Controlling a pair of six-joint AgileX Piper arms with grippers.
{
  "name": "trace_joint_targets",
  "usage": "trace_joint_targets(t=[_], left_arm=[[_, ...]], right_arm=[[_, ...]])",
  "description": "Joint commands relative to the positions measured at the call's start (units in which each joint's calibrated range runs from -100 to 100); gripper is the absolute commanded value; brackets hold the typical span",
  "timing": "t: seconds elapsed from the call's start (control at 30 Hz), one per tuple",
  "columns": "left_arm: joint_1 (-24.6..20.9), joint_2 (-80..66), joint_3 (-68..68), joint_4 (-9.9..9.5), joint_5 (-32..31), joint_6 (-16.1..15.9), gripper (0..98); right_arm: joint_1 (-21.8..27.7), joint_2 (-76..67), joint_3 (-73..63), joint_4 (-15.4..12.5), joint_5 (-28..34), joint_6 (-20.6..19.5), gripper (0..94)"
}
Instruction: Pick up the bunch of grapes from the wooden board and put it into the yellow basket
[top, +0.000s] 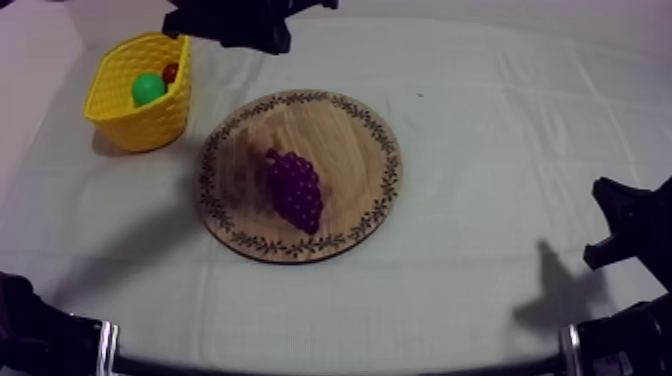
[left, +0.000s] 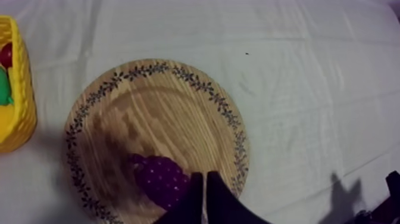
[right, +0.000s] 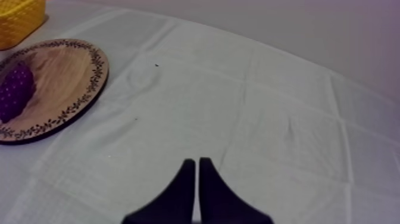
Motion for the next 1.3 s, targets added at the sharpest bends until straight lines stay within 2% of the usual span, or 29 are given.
trace_joint_targets(t=[0.0,0.13,0.3,0.4,0.57,0.63,0.73,0.93,1.27], left_arm=[[-0.2,0.2,0.0,-0.16,0.0,0.1,6.6],[-0.1,0.5,0.0,-1.11,1.8,2.5,31.4],[0.6,0.6,0.5,-1.92,3.4,8.2,63.7],[0.8,0.5,1.0,-1.7,3.8,9.6,75.6],[0.6,0.7,2.3,-0.78,5.1,10.3,84.2],[0.5,1.1,2.9,0.01,5.6,11.4,90.5],[0.1,1.9,3.5,1.53,7.1,10.8,94.6],[-0.5,4.4,6.4,3.62,8.3,9.1,96.5],[-1.4,12.4,8.9,6.61,6.1,8.2,96.7]], right_arm=[[0.0,0.0,0.0,0.0,0.0,0.0,0.4],[0.0,0.0,0.0,0.0,0.0,0.0,0.4],[0.0,0.0,0.0,0.0,0.0,0.0,0.4],[0.0,0.0,0.0,0.0,0.0,0.0,0.4],[0.0,0.0,0.0,0.0,0.0,0.0,0.4],[0.0,0.0,0.0,0.0,0.0,0.0,0.4],[0.0,0.0,0.0,0.0,0.0,0.0,0.4],[0.0,0.0,0.0,0.0,0.0,0.0,0.4],[0.0,0.0,0.0,0.0,0.0,0.0,0.4]])
